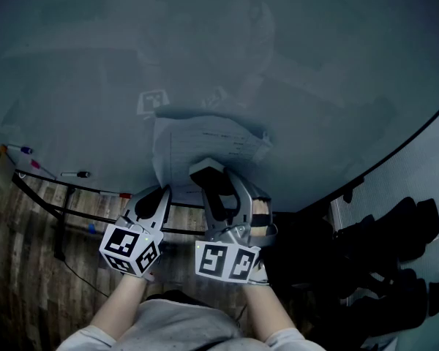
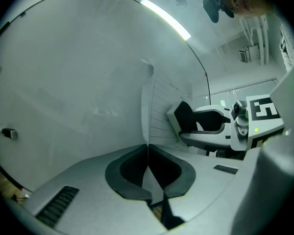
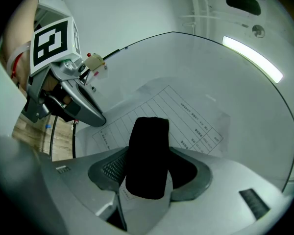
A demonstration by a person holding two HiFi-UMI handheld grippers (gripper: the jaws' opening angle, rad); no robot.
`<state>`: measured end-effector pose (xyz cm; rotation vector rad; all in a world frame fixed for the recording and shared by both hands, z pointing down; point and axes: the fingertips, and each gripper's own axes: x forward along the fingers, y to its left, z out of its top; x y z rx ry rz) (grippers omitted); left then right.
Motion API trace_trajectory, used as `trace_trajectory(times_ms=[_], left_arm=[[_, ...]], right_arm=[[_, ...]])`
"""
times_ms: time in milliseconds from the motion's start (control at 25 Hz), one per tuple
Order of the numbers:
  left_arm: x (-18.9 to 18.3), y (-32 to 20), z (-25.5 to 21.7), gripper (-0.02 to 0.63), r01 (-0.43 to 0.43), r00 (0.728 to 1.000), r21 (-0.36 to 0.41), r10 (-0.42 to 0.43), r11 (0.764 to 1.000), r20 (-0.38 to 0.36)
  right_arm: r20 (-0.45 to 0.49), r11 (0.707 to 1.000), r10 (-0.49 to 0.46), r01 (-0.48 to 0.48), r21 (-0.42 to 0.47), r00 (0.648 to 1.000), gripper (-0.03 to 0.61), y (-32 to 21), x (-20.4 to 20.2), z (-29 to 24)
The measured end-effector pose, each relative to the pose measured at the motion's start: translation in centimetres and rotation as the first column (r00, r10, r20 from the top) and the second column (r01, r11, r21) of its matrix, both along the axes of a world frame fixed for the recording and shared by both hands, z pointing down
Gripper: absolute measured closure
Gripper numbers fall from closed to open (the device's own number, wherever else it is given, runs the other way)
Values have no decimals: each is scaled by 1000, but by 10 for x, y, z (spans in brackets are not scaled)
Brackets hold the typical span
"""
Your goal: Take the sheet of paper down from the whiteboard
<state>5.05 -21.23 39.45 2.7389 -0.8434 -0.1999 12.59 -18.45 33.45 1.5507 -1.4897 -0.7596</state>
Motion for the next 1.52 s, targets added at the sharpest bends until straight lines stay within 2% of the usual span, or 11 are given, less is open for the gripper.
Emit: trace_trajectory(times_ms=[760, 1520], left_arm=[[-17, 4, 23, 597, 23, 1000, -71, -22, 997, 15], [-26, 4, 44, 597, 39, 998, -109, -34, 993, 45]], right_arm=[[5, 1000, 2, -2, -16, 1000, 328, 2, -1, 4], [0, 999, 13, -13, -45, 1000, 328, 0, 2, 12]])
